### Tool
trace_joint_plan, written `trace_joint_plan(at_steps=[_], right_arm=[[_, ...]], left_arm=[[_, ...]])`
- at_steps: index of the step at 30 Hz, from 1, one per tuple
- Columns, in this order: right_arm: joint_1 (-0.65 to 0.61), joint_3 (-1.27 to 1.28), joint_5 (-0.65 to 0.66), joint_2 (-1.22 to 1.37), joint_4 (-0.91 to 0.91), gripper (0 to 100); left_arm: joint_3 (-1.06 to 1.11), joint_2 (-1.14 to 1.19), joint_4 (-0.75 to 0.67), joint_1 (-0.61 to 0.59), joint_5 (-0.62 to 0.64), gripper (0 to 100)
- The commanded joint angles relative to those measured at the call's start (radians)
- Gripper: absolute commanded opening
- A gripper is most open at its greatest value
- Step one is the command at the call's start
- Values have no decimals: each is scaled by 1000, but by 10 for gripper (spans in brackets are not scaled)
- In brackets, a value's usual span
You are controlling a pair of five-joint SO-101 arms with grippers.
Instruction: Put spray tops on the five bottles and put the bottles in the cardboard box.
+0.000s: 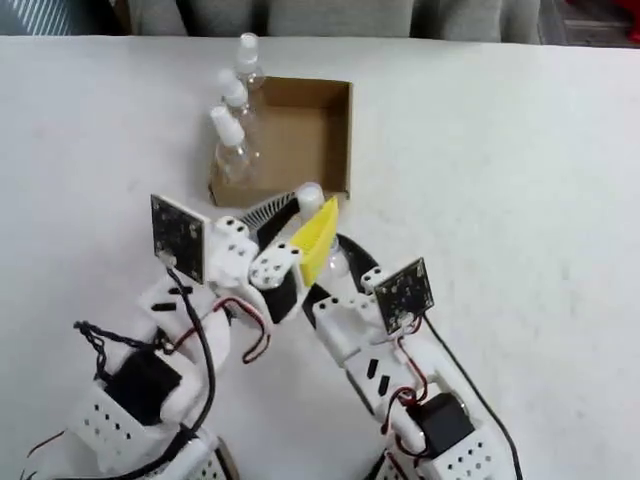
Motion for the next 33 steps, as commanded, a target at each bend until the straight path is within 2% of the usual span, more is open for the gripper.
trace_joint_plan(at_steps=[1, 8, 14, 27, 33], right_arm=[[2, -9, 15, -2, -8, 17], [5, -9, 17, -2, -8, 17], [7, -9, 17, -2, -8, 16], [21, -9, 18, -2, -7, 16], [35, -11, 66, -1, 12, 16]], left_arm=[[23, -22, -97, 21, -12, 79], [48, -22, -121, 15, -14, 79], [40, -27, -35, 22, -170, 79], [17, -28, -17, 53, -169, 82], [14, -24, -17, 84, -169, 82]])
